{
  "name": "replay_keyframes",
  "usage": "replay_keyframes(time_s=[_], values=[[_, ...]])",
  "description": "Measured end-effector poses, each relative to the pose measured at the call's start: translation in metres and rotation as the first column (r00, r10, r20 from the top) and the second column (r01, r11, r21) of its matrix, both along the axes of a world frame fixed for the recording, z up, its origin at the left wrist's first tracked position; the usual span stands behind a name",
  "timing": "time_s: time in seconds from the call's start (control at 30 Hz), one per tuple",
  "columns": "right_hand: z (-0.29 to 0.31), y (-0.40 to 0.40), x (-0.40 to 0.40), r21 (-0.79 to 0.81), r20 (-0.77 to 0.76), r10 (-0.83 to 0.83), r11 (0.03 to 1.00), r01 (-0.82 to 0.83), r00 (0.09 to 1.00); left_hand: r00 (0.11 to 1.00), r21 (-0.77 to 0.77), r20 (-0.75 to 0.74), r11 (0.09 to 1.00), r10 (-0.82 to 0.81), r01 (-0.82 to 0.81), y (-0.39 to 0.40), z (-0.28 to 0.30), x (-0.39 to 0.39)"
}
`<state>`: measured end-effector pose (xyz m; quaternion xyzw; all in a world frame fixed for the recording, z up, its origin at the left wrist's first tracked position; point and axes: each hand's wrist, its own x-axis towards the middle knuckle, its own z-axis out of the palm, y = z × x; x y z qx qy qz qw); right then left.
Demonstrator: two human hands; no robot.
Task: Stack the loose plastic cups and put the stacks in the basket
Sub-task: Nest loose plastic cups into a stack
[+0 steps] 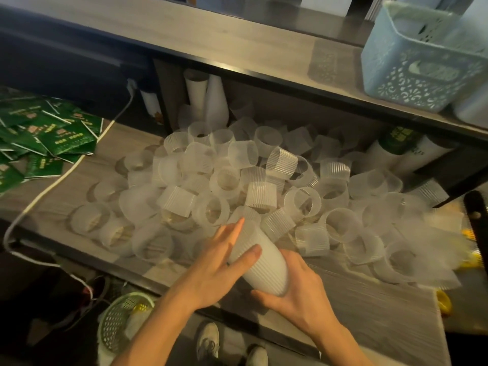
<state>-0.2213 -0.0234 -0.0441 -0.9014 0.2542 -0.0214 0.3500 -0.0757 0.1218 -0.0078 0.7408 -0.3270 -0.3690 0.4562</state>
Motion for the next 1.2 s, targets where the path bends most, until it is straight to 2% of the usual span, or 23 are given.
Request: replay_keyframes(time_s=[0.07,0.13,0.23,0.3,0.37,0.43,0.53,0.67,0.87,1.0,1.2], values=[[0.000,0.000,0.002,-0.019,-0.015,-0.004,1.000,0.004,1.000,0.997,-0.019,-0.011,0.997,0.080,-0.080,0.005,-0.003,0.001],[0.000,-0.002,0.006,-0.039,-0.024,-0.004,0.999,0.003,1.000,0.960,-0.051,0.090,0.964,0.264,-0.261,0.016,-0.011,0.005],[0.000,-0.005,0.012,-0.036,-0.038,-0.025,0.999,0.024,0.999,0.765,-0.093,0.333,0.826,0.552,-0.556,0.041,-0.030,0.022],[-0.002,-0.005,0.015,-0.042,-0.045,-0.036,0.999,0.034,0.998,0.644,-0.069,0.453,0.745,0.616,-0.664,0.057,-0.040,0.035],[-0.004,-0.005,0.019,-0.047,-0.048,-0.039,0.998,0.037,0.998,0.570,0.012,0.599,0.705,0.563,-0.710,0.071,-0.052,0.045],[-0.005,-0.002,0.023,-0.041,-0.046,-0.033,0.999,0.031,0.998,0.586,0.172,0.707,0.708,0.396,-0.685,0.077,-0.063,0.049],[-0.006,0.003,0.029,-0.042,-0.047,-0.019,0.999,0.017,0.999,0.617,0.336,0.764,0.701,0.188,-0.629,0.077,-0.077,0.046],[-0.005,0.009,0.034,-0.039,-0.047,-0.009,0.999,0.007,0.999,0.600,0.349,0.787,0.695,0.147,-0.629,0.073,-0.086,0.048],[-0.005,0.015,0.040,-0.044,-0.050,0.005,0.999,-0.007,0.999,0.530,0.212,0.812,0.723,0.245,-0.658,0.081,-0.096,0.055],[-0.004,0.016,0.040,-0.040,-0.067,0.019,0.999,-0.022,0.998,0.526,0.287,0.832,0.675,0.176,-0.680,0.083,-0.096,0.063],[-0.003,0.019,0.042,-0.035,-0.069,0.031,0.999,-0.033,0.997,0.549,0.346,0.832,0.698,0.081,-0.627,0.078,-0.099,0.071]])
